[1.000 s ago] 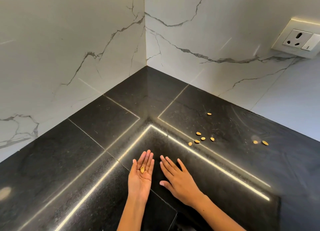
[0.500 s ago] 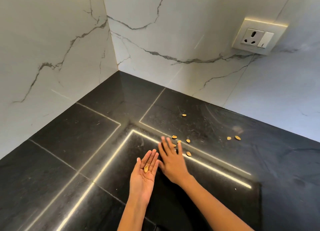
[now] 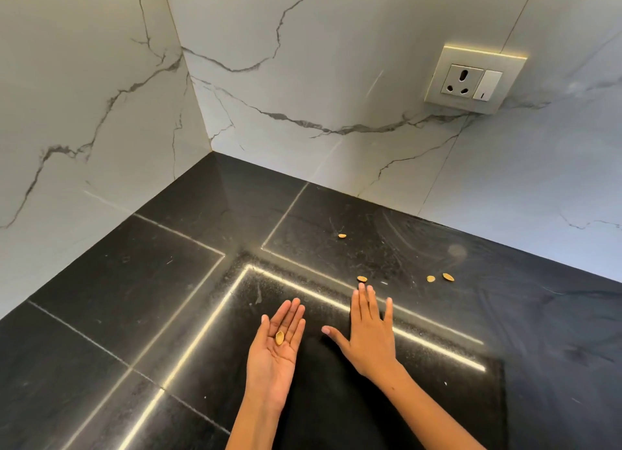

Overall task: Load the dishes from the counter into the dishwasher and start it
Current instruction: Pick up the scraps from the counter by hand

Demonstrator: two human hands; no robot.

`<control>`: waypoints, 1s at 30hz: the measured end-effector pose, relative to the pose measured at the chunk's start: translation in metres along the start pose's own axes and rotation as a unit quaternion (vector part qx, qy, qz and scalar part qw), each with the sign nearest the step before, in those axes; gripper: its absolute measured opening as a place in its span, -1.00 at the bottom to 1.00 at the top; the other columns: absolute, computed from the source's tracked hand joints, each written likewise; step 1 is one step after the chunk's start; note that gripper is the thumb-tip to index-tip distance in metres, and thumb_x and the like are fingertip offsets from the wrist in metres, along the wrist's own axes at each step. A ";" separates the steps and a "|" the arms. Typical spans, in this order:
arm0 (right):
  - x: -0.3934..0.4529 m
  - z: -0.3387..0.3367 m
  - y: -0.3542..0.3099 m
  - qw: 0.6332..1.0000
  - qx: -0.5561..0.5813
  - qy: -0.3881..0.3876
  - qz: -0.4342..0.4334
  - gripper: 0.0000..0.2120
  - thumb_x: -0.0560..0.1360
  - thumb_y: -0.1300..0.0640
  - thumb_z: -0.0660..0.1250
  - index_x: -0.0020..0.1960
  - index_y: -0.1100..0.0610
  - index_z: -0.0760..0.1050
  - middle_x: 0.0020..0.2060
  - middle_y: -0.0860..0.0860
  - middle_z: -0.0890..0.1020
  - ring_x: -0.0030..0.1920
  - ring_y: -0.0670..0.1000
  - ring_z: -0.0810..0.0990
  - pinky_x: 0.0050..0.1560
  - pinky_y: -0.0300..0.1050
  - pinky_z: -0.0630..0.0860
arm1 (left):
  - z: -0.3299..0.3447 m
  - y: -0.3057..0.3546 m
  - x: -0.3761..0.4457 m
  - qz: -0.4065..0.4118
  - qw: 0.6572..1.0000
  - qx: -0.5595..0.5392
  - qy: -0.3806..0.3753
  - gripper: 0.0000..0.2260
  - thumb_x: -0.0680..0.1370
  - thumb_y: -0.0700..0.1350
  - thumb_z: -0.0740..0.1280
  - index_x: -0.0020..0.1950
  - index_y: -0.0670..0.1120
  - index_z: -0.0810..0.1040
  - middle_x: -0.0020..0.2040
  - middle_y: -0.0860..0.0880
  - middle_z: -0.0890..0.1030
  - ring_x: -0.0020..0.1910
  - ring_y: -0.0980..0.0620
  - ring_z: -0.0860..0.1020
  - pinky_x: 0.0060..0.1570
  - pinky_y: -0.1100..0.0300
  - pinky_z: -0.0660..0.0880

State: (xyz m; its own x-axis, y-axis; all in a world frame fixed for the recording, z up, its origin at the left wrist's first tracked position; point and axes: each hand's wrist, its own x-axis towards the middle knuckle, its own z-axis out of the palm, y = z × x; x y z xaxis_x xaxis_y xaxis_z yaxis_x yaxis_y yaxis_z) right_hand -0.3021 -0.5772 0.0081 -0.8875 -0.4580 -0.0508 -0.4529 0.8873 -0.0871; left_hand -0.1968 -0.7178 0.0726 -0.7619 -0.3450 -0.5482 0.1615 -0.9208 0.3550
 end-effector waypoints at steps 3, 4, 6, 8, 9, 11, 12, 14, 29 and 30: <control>0.004 -0.007 0.021 0.996 0.059 0.043 -0.049 -0.27 0.55 -0.31 -0.18 0.41 0.22 0.28 0.44 0.07 0.27 0.46 0.09 0.19 0.43 0.03 -0.15 | 0.012 -0.009 0.006 -0.013 1.000 0.012 0.002 -0.63 0.65 -0.06 0.07 0.22 -0.31 0.47 0.17 -0.26 0.57 0.14 -0.13 0.57 0.08 0.04 0.52; 0.012 -0.011 0.026 0.992 0.093 0.054 -0.062 -0.34 0.58 -0.23 -0.18 0.38 0.20 0.33 0.41 0.05 0.33 0.43 0.10 0.26 0.43 -0.05 -0.04 | 0.015 -0.011 0.008 -0.018 1.000 0.015 0.003 -0.63 0.65 -0.06 0.07 0.23 -0.31 0.46 0.17 -0.26 0.57 0.14 -0.13 0.57 0.08 0.04 0.52; 0.028 -0.018 0.033 0.981 0.145 0.101 -0.085 -0.49 0.61 -0.07 -0.09 0.22 0.22 0.46 0.19 0.06 0.52 0.21 0.11 0.49 0.25 -0.18 0.28 | 0.022 -0.017 0.012 -0.027 0.999 0.023 0.002 -0.63 0.65 -0.06 0.07 0.24 -0.31 0.46 0.18 -0.26 0.57 0.14 -0.13 0.57 0.08 0.04 0.53; 0.049 -0.025 0.034 0.975 0.160 0.122 -0.092 -0.60 0.58 0.07 -0.02 0.14 0.24 0.50 0.04 0.07 0.56 0.02 0.07 0.56 0.01 -0.17 0.46 | 0.028 -0.021 0.014 -0.035 0.999 0.035 0.001 -0.62 0.65 -0.06 0.07 0.24 -0.32 0.46 0.18 -0.27 0.56 0.13 -0.14 0.58 0.07 0.03 0.53; 0.063 -0.028 0.032 0.975 0.165 0.115 -0.096 -0.60 0.55 0.11 -0.02 0.14 0.25 0.51 0.03 0.08 0.56 0.01 0.07 0.56 -0.05 -0.14 0.50 | 0.030 -0.023 0.016 -0.038 0.999 0.039 0.003 -0.62 0.65 -0.06 0.06 0.24 -0.32 0.46 0.18 -0.27 0.56 0.13 -0.14 0.58 0.07 0.03 0.53; 0.092 -0.030 0.026 0.977 0.158 0.099 -0.105 -0.61 0.54 0.15 0.00 0.19 0.27 0.49 0.12 0.12 0.56 0.09 0.11 0.55 0.05 -0.06 0.52 | 0.033 -0.025 0.018 -0.041 0.998 0.045 0.004 -0.62 0.65 -0.06 0.06 0.23 -0.32 0.46 0.17 -0.27 0.57 0.12 -0.14 0.59 0.05 0.03 0.54; 0.107 -0.031 0.023 0.979 0.148 0.087 -0.111 -0.63 0.54 0.18 0.04 0.23 0.28 0.47 0.18 0.14 0.53 0.17 0.13 0.52 0.16 -0.04 0.47 | 0.034 -0.027 0.019 -0.043 0.998 0.048 0.004 -0.62 0.65 -0.06 0.06 0.23 -0.32 0.46 0.17 -0.27 0.57 0.11 -0.14 0.59 0.04 0.04 0.55; 0.132 -0.034 0.017 0.984 0.115 0.055 -0.126 -0.63 0.58 0.21 0.08 0.35 0.28 0.36 0.35 0.16 0.40 0.35 0.14 0.37 0.36 -0.03 0.26 | 0.036 -0.029 0.021 -0.046 0.998 0.051 0.007 -0.61 0.65 -0.06 0.05 0.23 -0.32 0.46 0.16 -0.27 0.58 0.08 -0.13 0.61 0.01 0.04 0.55; 0.027 -0.023 0.084 0.968 0.179 -0.007 -0.175 -0.24 0.52 -0.26 -0.30 0.37 0.18 0.36 0.38 0.00 0.36 0.41 -0.06 0.26 0.36 -0.38 0.05 | 0.035 -0.053 0.016 -0.101 0.992 0.075 -0.003 -0.61 0.65 -0.06 0.04 0.22 -0.34 0.46 0.16 -0.28 0.57 0.08 -0.15 0.60 -0.08 0.06 0.60; 0.017 -0.023 0.090 0.967 0.184 -0.008 -0.176 -0.31 0.55 -0.23 -0.24 0.36 0.17 0.38 0.37 -0.01 0.38 0.41 -0.08 0.26 0.37 -0.40 0.03 | 0.036 -0.055 0.015 -0.105 0.991 0.077 -0.005 -0.61 0.65 -0.06 0.05 0.22 -0.34 0.46 0.16 -0.29 0.57 0.07 -0.15 0.60 -0.07 0.05 0.60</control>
State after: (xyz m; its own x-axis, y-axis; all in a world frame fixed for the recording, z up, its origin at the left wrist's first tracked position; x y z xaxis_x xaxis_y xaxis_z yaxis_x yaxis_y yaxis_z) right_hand -0.3600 -0.5044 0.0224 -0.6817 -0.7309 0.0322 -0.6626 0.5982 -0.4506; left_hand -0.2396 -0.6657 0.0715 -0.7749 -0.1461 -0.6150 -0.0988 -0.9330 0.3461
